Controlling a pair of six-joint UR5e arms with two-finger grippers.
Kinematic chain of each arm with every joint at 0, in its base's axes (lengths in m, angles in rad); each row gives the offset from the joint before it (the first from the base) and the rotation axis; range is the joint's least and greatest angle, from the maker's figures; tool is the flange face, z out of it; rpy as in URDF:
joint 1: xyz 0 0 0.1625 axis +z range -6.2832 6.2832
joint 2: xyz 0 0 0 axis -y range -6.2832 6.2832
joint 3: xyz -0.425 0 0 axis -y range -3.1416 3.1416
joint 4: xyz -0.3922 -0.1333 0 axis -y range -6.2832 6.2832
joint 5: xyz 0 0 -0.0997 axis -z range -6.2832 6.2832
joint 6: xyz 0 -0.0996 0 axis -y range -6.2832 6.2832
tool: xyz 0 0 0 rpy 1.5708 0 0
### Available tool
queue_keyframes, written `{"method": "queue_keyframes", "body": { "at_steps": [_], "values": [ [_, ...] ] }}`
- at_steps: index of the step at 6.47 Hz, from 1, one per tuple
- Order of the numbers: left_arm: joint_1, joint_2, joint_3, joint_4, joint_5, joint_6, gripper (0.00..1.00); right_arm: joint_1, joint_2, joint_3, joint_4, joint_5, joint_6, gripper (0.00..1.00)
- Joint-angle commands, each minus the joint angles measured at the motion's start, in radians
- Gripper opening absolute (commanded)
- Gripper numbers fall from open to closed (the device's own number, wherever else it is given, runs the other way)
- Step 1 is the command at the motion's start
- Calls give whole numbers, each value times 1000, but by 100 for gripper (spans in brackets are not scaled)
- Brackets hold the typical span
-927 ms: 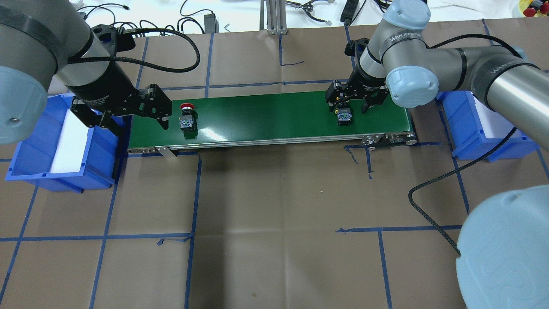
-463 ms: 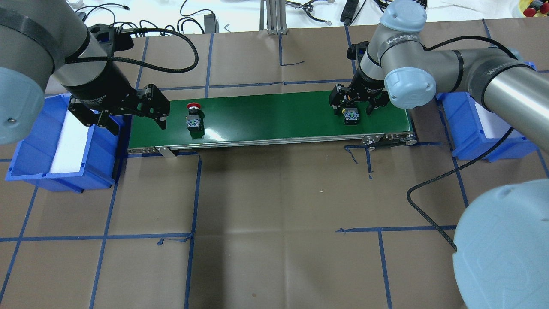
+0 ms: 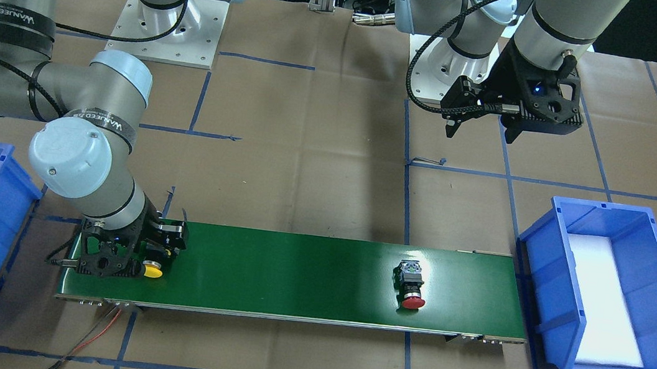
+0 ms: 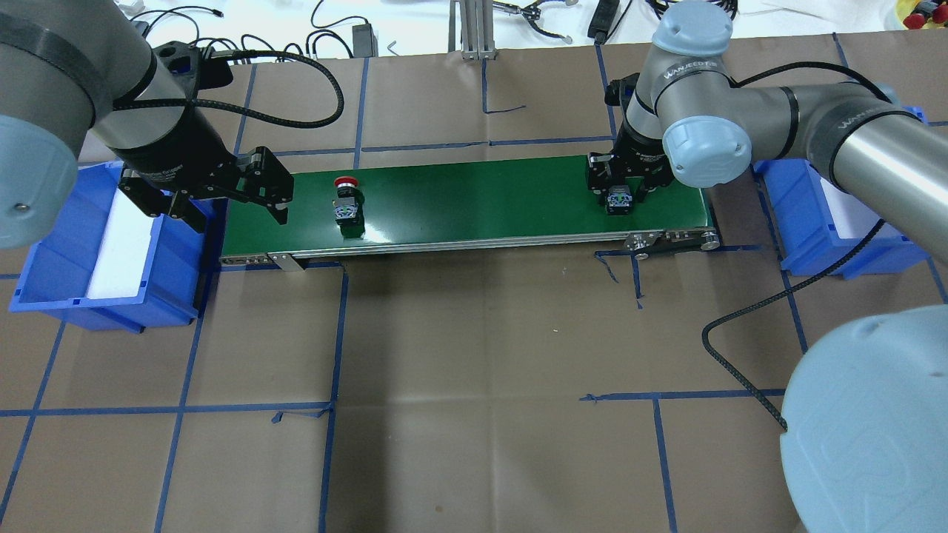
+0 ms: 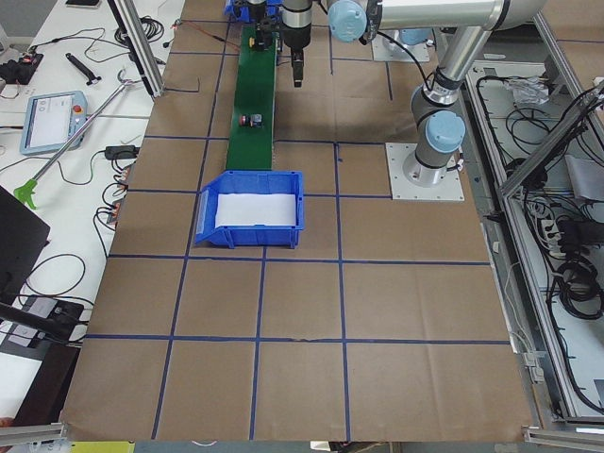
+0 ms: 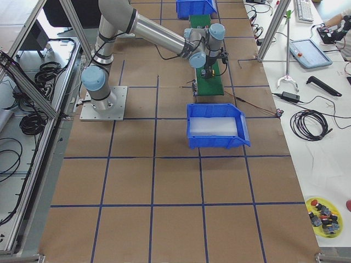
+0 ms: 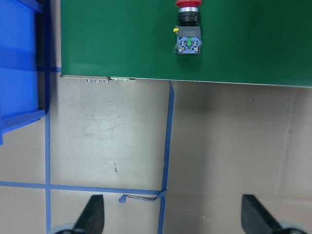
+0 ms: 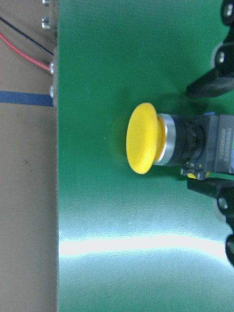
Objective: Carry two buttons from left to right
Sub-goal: 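Release the red button with the left gripper while the right gripper grasps the yellow button, then lift the yellow button with the right gripper and carry it to the empty blue bin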
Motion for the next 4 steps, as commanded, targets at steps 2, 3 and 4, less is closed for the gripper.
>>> {"method": "queue_keyframes", "body": {
  "at_steps": [2,3,4],
  "values": [
    [0,3,0,2,45,24,100,-7,-28,-28,-1,-23,-8,5],
    [0,3,2,4,50,25,100,-31,-91,-60,9,-47,-10,5],
    [0,3,5,4,41,23,100,-94,-155,-65,78,-48,-66,5]
  ]
}}
